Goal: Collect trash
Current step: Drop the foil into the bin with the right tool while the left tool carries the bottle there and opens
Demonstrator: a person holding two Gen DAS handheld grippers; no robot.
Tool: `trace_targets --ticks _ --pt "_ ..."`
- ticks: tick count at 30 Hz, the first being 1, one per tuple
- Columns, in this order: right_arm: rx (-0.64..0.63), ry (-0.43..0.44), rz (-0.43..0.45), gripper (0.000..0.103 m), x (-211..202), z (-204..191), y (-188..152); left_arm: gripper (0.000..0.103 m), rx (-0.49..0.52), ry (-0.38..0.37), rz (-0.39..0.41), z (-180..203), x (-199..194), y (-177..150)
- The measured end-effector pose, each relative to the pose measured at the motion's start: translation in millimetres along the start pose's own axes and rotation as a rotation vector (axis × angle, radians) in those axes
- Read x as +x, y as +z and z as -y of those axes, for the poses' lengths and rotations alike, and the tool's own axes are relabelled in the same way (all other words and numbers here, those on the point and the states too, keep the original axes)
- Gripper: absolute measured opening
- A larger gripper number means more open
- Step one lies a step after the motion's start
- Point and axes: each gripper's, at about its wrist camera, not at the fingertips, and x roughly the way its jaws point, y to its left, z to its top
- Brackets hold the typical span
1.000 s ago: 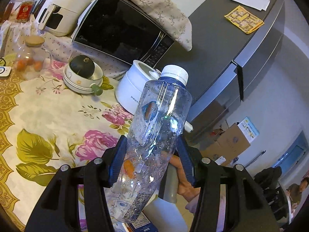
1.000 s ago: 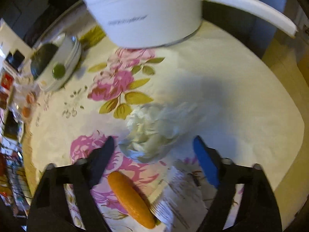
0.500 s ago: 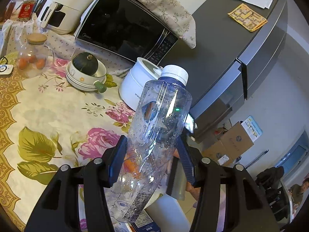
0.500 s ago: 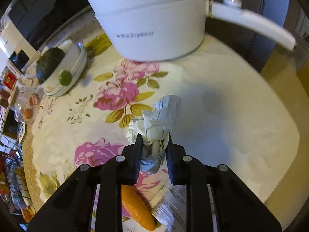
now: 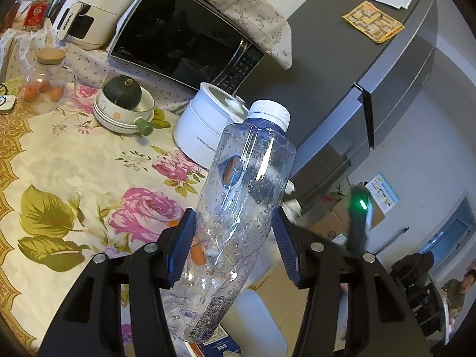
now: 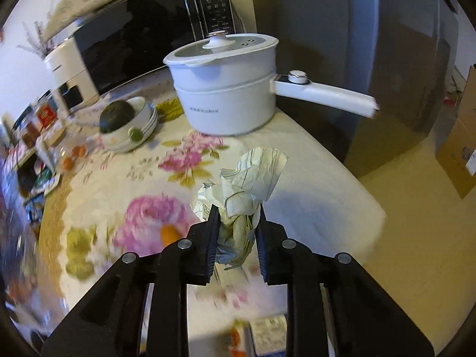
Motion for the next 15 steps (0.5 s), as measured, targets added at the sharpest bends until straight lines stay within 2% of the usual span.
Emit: trace_targets --ticks 4,8,9,12,14,15 --pt "-0.001 -0.003 -0.029 0.023 -16 17 -48 0.053 0.005 -0.003 -0.009 6 1 -8" --pt "-0.007 -0.029 -0.086 0.025 -15 27 -90 0.053 0.002 -0.007 -0.021 12 1 -16" --pt "-0.004 -0.029 -0.104 0.029 -12 29 -98 0.053 0.011 -0.007 -0.023 16 0 -19" --pt "0.010 -0.017 -0.161 0.053 -6 33 -119 0.053 0.030 -0.015 -0.032 25 0 -27" --pt "-0.002 -0.026 -0.165 0.057 -8 33 -128 0.053 0.040 -0.017 -0.045 31 1 -35" --pt "-0.005 -0.032 -0.158 0.065 -10 33 -130 0.053 0.041 -0.018 -0.054 32 2 -39"
